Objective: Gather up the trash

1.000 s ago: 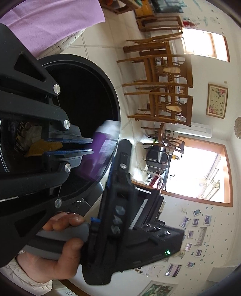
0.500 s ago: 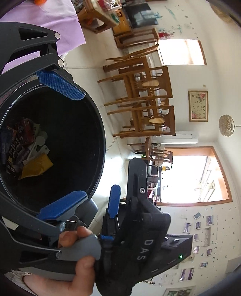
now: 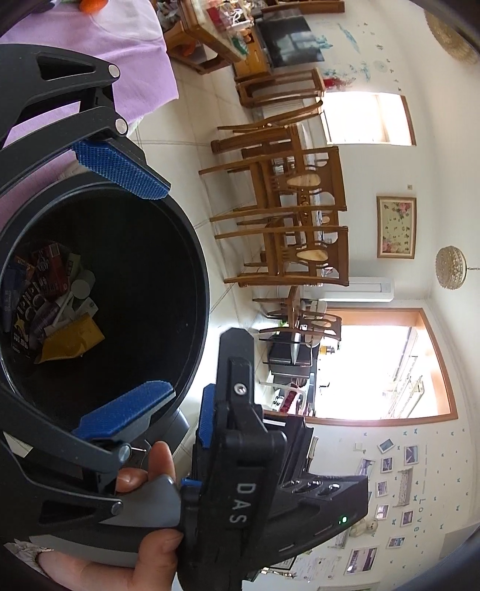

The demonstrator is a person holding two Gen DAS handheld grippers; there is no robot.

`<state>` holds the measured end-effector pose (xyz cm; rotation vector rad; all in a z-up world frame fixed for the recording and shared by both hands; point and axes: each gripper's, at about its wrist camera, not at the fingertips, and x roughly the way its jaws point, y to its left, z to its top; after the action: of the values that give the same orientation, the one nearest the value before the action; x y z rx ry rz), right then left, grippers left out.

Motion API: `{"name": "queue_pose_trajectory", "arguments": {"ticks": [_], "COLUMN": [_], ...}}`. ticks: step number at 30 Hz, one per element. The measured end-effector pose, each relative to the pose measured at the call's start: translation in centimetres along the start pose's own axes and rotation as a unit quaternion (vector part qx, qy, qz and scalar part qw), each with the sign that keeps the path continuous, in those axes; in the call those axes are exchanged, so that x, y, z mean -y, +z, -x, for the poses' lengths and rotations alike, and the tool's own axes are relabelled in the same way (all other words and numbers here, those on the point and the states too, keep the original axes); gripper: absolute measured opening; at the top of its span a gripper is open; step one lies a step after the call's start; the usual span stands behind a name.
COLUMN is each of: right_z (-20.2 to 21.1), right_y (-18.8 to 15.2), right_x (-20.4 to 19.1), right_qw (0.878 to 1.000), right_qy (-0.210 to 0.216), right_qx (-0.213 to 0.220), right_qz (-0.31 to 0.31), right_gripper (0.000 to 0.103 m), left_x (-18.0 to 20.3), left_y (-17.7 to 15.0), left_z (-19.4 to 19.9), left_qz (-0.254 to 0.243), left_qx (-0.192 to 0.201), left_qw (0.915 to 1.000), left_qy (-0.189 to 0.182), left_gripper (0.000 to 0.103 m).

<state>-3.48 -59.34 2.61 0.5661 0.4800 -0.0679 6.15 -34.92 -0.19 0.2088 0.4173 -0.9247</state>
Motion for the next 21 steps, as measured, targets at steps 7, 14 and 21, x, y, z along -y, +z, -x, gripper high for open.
{"name": "queue_pose_trajectory", "arguments": {"ticks": [7,14,21], "right_z": [-0.8,-3.4,-6.8], "right_y": [-0.9,-2.8,-5.2], "right_x": [-1.8,-5.0,-10.8], "right_qw": [1.0,0.997,0.987], "right_qy": [-0.005,0.013,0.038], "right_qx": [-0.014,-0.054,-0.098], "right_qz": [0.018,0.062,0.124], "right_gripper": [0.098,0.098,0.098], "left_x": [-3.2,-12.7,-23.2], "left_y": [-0.3,-2.6,-7.1], "left_z": [2.3,6.1,9.7], "left_qz": [0.014,0.076,0.158], "left_qx": [-0.014,-0.06,-0.127], "left_qw": [0.9989,0.9854,0.9533], "left_qy": [0.043,0.14,0.224], "left_gripper": [0.098,0.098,0.098]}}
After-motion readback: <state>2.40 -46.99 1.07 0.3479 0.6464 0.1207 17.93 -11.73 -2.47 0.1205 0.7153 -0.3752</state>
